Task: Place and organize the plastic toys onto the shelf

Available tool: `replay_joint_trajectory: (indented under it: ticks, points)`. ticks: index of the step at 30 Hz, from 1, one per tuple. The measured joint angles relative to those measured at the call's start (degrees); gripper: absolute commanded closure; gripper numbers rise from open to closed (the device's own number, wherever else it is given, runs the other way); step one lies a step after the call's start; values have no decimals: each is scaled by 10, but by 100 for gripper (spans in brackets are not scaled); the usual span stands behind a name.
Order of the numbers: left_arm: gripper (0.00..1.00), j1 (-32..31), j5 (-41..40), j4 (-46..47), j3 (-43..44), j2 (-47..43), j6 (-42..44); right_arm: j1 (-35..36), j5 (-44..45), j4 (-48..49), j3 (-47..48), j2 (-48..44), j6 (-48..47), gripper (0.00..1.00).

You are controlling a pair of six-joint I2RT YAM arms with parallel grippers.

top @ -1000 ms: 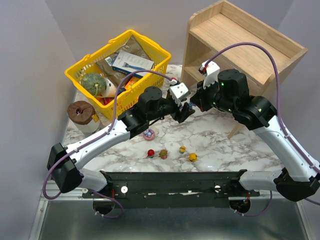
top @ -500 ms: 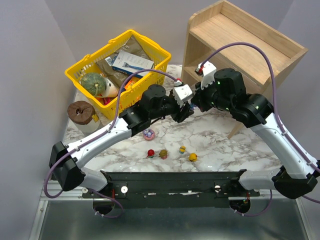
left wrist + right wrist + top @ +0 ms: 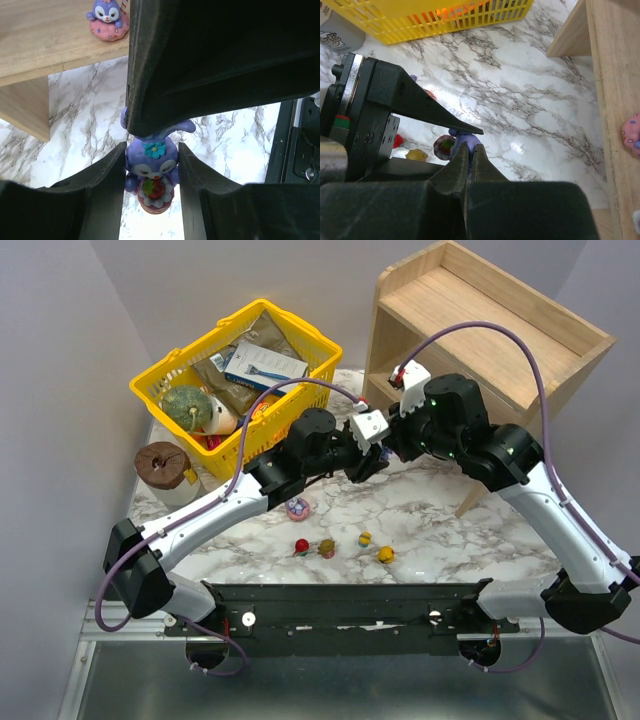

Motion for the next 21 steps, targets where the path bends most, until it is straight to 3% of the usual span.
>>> replay_joint_trajectory:
  ticks: [5,11,15,20,21]
  points:
    - [100,1,-8,20,-5,0,-9,0,21,-11,27,8,29,41]
    - [100,19,-21,81,-46,0,-51,0,81,-34,92,13,70,25]
    - [100,41,-24,140,-53,10,-91,0,118,-54,146,18,90,21]
    - [100,61,-22,217,-4,73,-130,0,143,-59,156,-1,103,12]
    - [100,64,-19,229,12,94,-137,0,146,-58,155,-7,104,5]
